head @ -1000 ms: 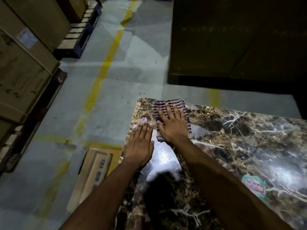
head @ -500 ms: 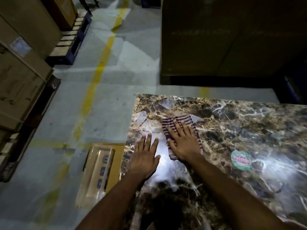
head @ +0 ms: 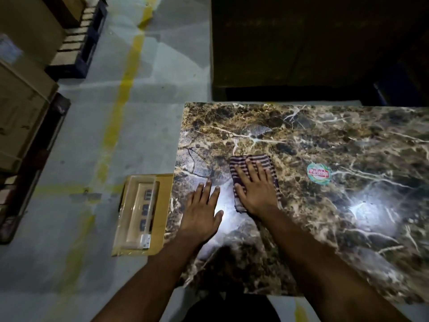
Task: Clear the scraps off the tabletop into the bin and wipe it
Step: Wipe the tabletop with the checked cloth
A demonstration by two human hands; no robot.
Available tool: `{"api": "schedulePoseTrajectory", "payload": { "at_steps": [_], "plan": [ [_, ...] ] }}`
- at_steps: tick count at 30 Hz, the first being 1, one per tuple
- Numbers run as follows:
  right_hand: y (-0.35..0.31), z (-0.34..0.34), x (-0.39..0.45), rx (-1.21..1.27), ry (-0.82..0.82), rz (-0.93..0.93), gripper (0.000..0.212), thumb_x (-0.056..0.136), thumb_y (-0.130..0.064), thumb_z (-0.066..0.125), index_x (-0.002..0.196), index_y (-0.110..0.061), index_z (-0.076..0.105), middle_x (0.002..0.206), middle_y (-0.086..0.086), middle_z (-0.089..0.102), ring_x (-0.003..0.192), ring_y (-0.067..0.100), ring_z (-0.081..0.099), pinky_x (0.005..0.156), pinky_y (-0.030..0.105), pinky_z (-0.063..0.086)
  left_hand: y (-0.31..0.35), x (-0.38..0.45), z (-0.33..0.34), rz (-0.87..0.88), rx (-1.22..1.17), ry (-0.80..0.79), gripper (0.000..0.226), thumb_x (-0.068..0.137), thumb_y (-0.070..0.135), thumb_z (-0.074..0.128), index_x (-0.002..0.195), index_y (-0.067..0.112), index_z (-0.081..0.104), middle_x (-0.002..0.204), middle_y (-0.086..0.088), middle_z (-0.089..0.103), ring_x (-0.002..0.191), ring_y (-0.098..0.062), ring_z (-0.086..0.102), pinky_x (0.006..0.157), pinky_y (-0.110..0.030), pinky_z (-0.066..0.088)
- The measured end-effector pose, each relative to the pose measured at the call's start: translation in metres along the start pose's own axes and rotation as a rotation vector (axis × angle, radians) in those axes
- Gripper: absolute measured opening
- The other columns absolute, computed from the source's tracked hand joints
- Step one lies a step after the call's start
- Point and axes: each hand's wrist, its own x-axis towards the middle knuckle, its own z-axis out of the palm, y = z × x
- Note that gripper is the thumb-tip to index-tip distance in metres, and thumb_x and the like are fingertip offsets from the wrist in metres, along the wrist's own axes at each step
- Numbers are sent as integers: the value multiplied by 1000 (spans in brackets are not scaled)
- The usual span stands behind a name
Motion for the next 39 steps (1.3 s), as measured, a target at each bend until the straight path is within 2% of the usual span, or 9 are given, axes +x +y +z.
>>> {"api": "schedulePoseTrajectory", "payload": {
  "at_steps": [6, 11, 16, 19, 22, 25, 28, 33, 39],
  "plan": [
    [-15, 21, -88, -5, -27, -153, 62, 103, -58, 20, 161, -38, 11, 170, 0, 2, 157, 28, -2, 125, 50, 1, 3, -35, 15, 23, 21, -5, 68, 102, 53, 28, 161, 25, 8, 170, -6, 3, 156, -30, 3, 124, -49, 12],
    [-4, 18, -96, 18, -25, 60, 64, 101, -60, 15, 161, -40, 4, 171, 1, 1, 157, 30, -3, 126, 51, 1, 13, -58, 18, 42, 16, -4, 68, 103, 53, 28, 162, 26, 7, 170, -5, 3, 155, -31, 2, 123, -49, 7],
    [-17, 37, -160, 16, -15, -74, 62, 102, -57, 22, 160, -42, 7, 170, -2, 5, 157, 27, 1, 125, 52, 7, 21, -86, 27, 89, -4, 13, 66, 104, 52, 28, 162, 28, 6, 170, -3, 0, 156, -29, 0, 124, -49, 7],
    [2, 35, -171, -2, 5, 22, 63, 101, -59, 18, 161, -42, 7, 170, -2, 2, 157, 27, 1, 126, 50, 5, 21, -99, 38, 108, 4, 14, 67, 103, 53, 29, 162, 27, 10, 170, -5, 3, 156, -30, 2, 124, -50, 8],
    [-20, 33, -165, 66, 16, 135, 64, 100, -60, 15, 161, -41, 8, 170, -1, -1, 157, 29, -4, 125, 51, 1, 24, -107, 48, 100, 14, 7, 67, 103, 53, 28, 162, 26, 13, 170, -5, 3, 156, -29, 2, 123, -52, 7],
    [-38, 42, -191, 30, -16, 12, 63, 101, -59, 17, 161, -41, 7, 170, -1, -4, 157, 26, -8, 125, 51, -1, 29, -114, 54, 104, 31, 17, 65, 102, 52, 28, 161, 24, 19, 170, -4, 7, 155, -29, 9, 123, -53, 12],
    [-11, 48, -219, 9, -5, -16, 62, 102, -61, 16, 161, -40, 14, 170, -1, 5, 157, 28, 3, 124, 51, 7, 33, -117, 58, 125, 28, 20, 66, 103, 52, 28, 161, 24, 18, 170, -2, 5, 155, -27, 10, 123, -52, 14],
    [-8, 34, -172, 64, 23, 174, 64, 101, -60, 15, 161, -40, 10, 170, 0, 2, 157, 29, -2, 125, 53, 5, 42, -92, 49, 112, 26, 13, 65, 104, 52, 26, 162, 26, 11, 170, -3, 1, 156, -27, 2, 124, -52, 9],
    [17, 37, -170, 31, 58, 42, 61, 103, -58, 24, 161, -39, 16, 170, 0, 8, 157, 27, 6, 125, 51, 9, 47, -54, 35, 94, 3, 20, 63, 105, 52, 24, 162, 29, 9, 170, 2, 3, 156, -24, 1, 124, -49, 7]
  ]
}}
